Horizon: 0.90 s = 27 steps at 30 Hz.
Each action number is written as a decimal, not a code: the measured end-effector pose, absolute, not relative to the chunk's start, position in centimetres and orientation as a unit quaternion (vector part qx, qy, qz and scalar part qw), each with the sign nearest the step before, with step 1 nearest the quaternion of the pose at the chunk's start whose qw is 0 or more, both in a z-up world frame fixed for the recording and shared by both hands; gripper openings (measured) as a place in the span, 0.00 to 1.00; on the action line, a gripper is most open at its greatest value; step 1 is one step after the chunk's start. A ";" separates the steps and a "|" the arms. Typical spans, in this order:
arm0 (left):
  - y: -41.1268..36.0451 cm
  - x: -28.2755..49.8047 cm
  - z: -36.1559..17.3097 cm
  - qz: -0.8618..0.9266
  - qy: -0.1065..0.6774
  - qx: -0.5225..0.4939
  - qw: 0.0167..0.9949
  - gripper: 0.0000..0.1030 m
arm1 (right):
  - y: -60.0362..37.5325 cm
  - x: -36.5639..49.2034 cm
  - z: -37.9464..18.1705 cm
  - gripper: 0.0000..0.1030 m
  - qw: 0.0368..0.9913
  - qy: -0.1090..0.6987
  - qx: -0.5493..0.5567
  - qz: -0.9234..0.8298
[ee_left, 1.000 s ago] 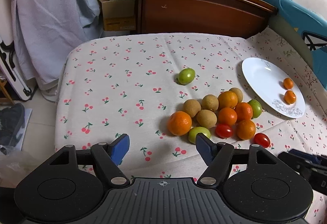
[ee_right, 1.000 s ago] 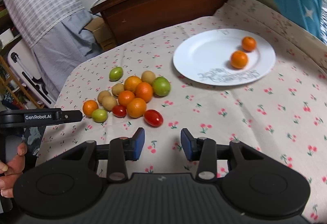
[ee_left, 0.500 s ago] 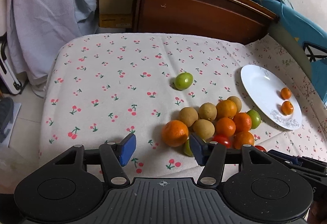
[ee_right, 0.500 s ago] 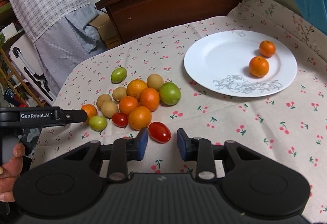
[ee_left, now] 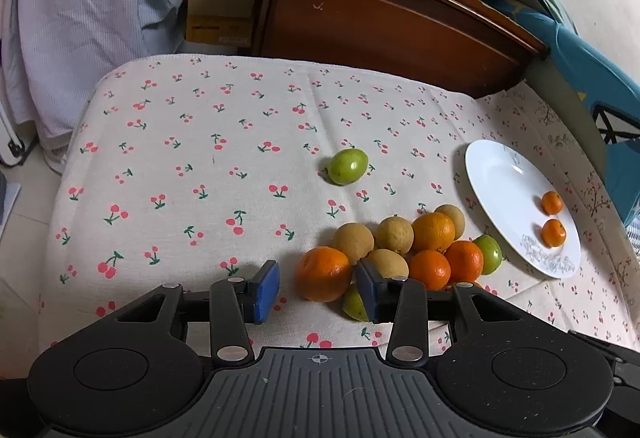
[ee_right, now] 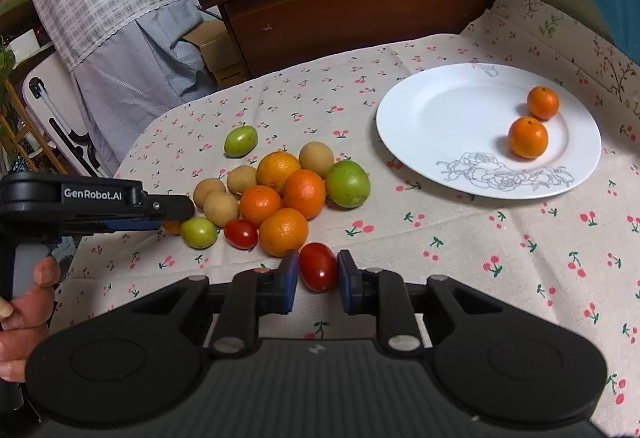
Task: Organize fruits
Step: 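Grasp a red cherry tomato with the right gripper while the left gripper grasps a mandarin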
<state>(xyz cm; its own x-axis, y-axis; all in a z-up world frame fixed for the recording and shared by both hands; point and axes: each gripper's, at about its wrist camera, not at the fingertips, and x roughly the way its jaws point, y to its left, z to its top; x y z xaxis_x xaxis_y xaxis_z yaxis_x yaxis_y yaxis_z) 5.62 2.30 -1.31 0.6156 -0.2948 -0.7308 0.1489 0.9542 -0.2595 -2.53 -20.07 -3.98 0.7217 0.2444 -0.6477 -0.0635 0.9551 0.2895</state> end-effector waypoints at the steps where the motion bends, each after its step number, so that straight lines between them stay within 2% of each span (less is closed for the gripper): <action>1: 2.3 5.6 -1.3 -0.124 0.421 -0.088 0.894 0.38 | -20.0 -2.5 -4.0 0.20 0.920 0.364 0.123 0.084; 5: 2.4 5.4 -1.3 -0.127 0.422 -0.090 0.893 0.37 | -19.8 -2.6 -3.9 0.20 0.921 0.365 0.112 0.082; 7: 2.4 5.3 -1.2 -0.132 0.420 -0.089 0.894 0.29 | -19.9 -2.6 -3.9 0.19 0.920 0.366 0.114 0.081; 8: 2.3 5.3 -1.2 -0.131 0.419 -0.088 0.894 0.28 | -19.9 -2.6 -3.9 0.19 0.920 0.366 0.117 0.081; 27: 0.9 4.1 0.0 -0.131 0.391 -0.051 0.910 0.28 | -20.8 -2.8 -3.6 0.19 0.917 0.365 0.143 0.069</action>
<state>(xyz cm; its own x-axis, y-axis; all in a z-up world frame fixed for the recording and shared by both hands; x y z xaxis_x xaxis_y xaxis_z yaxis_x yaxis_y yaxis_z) 4.13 0.92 -0.04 0.6604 -0.2776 -0.6977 0.1980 0.9606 -0.1949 -2.81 -20.76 -3.59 0.7233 0.2317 -0.6505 -0.0227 0.9495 0.3130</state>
